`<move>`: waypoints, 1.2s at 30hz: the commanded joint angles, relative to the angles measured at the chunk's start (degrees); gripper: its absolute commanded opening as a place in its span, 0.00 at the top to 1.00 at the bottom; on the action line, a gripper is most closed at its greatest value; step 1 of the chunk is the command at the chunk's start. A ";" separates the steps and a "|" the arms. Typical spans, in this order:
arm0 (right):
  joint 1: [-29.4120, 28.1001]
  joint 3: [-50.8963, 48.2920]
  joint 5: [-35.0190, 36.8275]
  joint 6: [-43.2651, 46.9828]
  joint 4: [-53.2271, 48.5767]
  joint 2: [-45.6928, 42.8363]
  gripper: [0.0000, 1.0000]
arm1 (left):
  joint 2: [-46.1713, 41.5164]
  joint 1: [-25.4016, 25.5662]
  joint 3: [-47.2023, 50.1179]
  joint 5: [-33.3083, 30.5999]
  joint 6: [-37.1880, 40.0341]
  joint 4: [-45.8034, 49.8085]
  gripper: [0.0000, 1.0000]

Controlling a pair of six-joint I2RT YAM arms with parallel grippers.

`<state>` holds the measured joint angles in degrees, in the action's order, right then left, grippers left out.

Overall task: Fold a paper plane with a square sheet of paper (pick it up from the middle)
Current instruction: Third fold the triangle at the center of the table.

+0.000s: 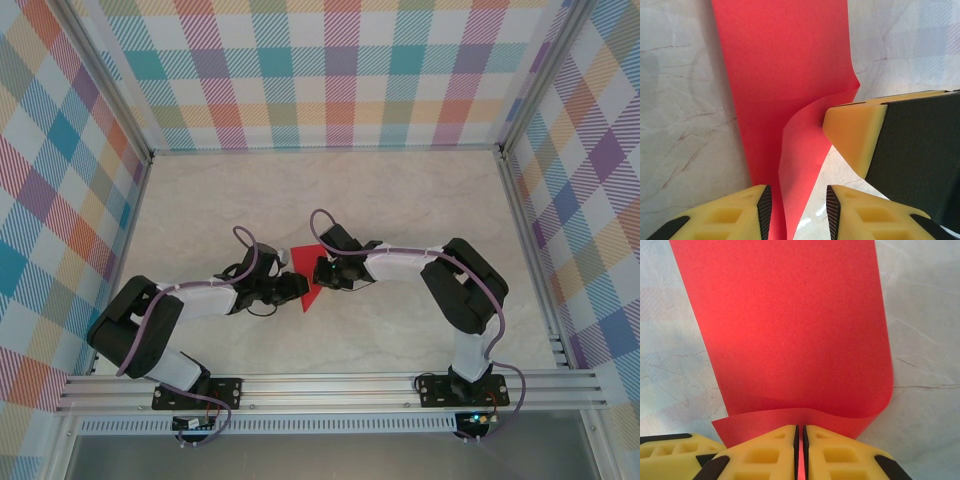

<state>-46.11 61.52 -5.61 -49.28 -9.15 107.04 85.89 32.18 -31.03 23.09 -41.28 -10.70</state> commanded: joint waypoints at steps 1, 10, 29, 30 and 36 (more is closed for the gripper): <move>0.40 -0.67 -0.63 -0.91 -0.48 -2.44 0.87 | 1.05 0.86 -1.82 0.42 0.56 -1.08 0.63; 0.45 -1.48 -1.16 -0.73 0.68 -3.93 0.87 | 2.20 1.04 -2.80 0.67 1.19 -1.71 0.79; 0.42 -1.40 -0.85 1.82 0.53 -3.51 0.86 | 1.55 0.99 -4.54 -5.16 5.51 5.07 0.94; 0.40 -1.32 -0.81 1.82 0.53 -3.54 0.86 | 1.64 1.01 -4.57 -5.23 5.62 5.07 0.94; 0.40 -1.22 -0.81 1.89 0.41 -3.24 0.86 | 3.03 1.04 -4.96 -5.07 5.77 5.00 0.94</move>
<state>-46.09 60.34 -6.02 -48.60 -8.82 104.40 87.77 32.51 -34.70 18.79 -36.56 -6.31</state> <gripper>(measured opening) 0.140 0.066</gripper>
